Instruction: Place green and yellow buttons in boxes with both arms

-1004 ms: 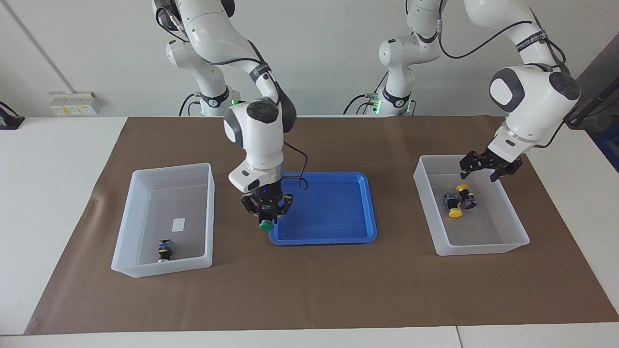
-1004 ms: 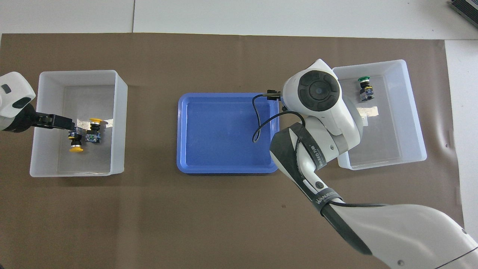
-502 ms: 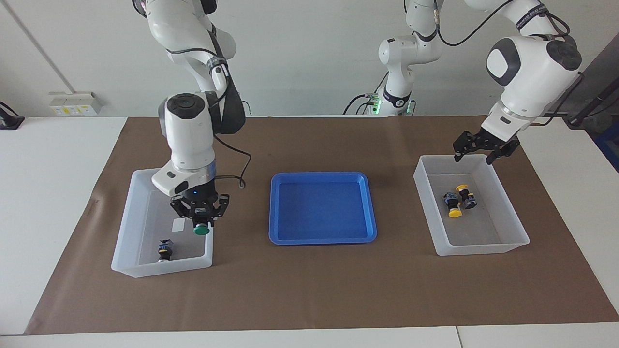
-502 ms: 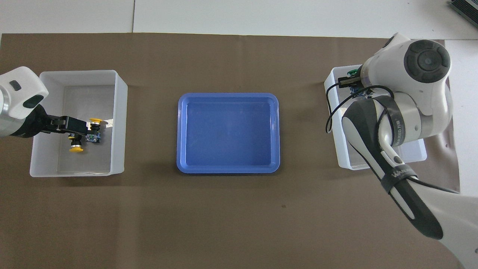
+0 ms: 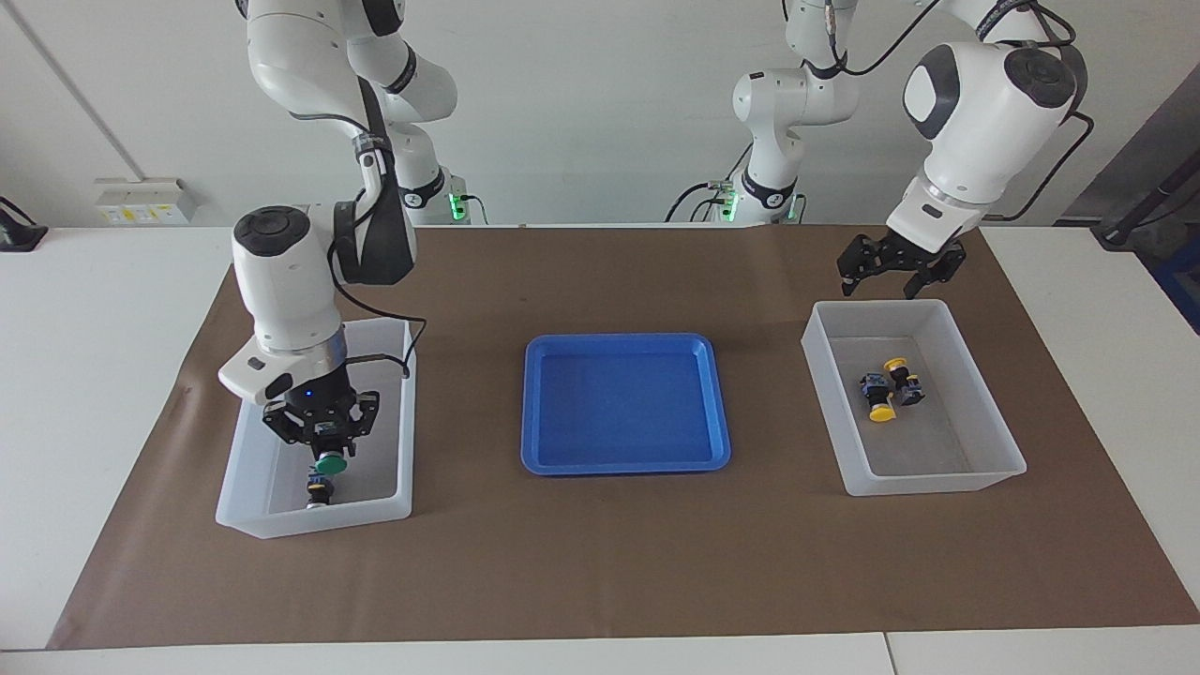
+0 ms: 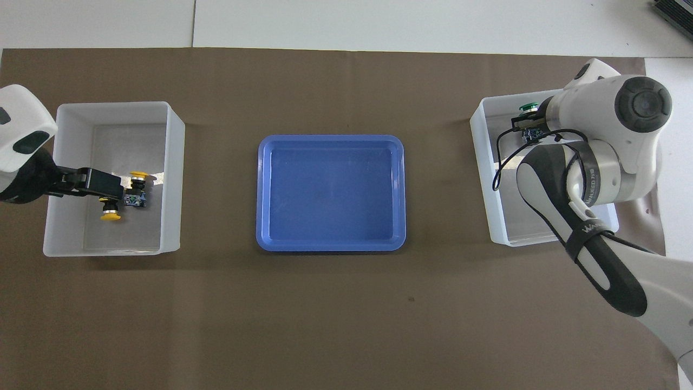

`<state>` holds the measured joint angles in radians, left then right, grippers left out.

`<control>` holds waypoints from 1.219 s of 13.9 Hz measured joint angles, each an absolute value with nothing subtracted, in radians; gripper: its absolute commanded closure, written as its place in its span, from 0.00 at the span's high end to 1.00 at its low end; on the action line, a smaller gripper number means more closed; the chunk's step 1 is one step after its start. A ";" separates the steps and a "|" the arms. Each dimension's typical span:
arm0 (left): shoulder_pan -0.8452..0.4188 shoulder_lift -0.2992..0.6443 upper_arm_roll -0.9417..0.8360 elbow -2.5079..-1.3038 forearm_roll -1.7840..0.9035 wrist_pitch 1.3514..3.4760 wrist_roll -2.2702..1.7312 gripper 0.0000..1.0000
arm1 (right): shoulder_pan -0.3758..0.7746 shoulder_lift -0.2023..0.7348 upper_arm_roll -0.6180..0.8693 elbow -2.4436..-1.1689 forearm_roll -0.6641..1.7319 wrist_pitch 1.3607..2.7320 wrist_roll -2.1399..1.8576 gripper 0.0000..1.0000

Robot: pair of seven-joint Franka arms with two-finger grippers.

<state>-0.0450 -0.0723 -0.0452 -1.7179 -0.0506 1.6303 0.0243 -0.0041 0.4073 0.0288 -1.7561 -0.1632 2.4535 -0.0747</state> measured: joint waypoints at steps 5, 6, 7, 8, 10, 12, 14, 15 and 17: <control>-0.042 -0.072 -0.030 -1.625 -0.051 1.544 0.024 1.00 | -0.018 0.461 0.030 -1.762 -0.138 2.519 -0.108 0.00; -0.043 -0.071 -0.030 -1.625 -0.051 1.544 0.023 1.00 | -0.020 0.466 0.030 -1.763 -0.117 2.529 -0.114 0.00; -0.043 -0.069 -0.030 -1.625 -0.051 1.544 0.023 1.00 | -0.020 0.473 0.030 -1.763 -0.101 2.546 -0.124 0.07; -0.043 -0.067 -0.030 -1.625 -0.051 1.542 0.023 1.00 | -0.020 0.484 0.030 -1.763 -0.096 2.574 -0.131 0.31; -0.043 -0.066 -0.030 -1.613 -0.051 1.520 0.023 1.00 | -0.020 0.504 0.030 -1.763 -0.095 2.612 -0.131 0.97; -0.043 -0.067 -0.030 -1.598 -0.051 1.502 0.023 1.00 | -0.020 0.509 0.030 -1.763 -0.094 2.616 -0.131 1.00; -0.043 -0.066 -0.030 -1.598 -0.051 1.494 0.023 1.00 | -0.020 0.508 0.029 -1.758 -0.091 2.616 -0.131 1.00; -0.042 -0.066 -0.030 -1.599 -0.051 1.492 0.023 1.00 | -0.020 0.506 0.030 -1.754 -0.091 2.616 -0.131 1.00; -0.043 -0.066 -0.029 -1.602 -0.051 1.491 0.022 1.00 | -0.018 0.490 0.033 -1.750 -0.089 2.610 -0.128 1.00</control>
<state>-0.0427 -0.0660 -0.0291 -1.6024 -0.0507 1.4908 0.0217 -0.0181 0.4896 0.0329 -1.7497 -0.0892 2.6095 -0.1277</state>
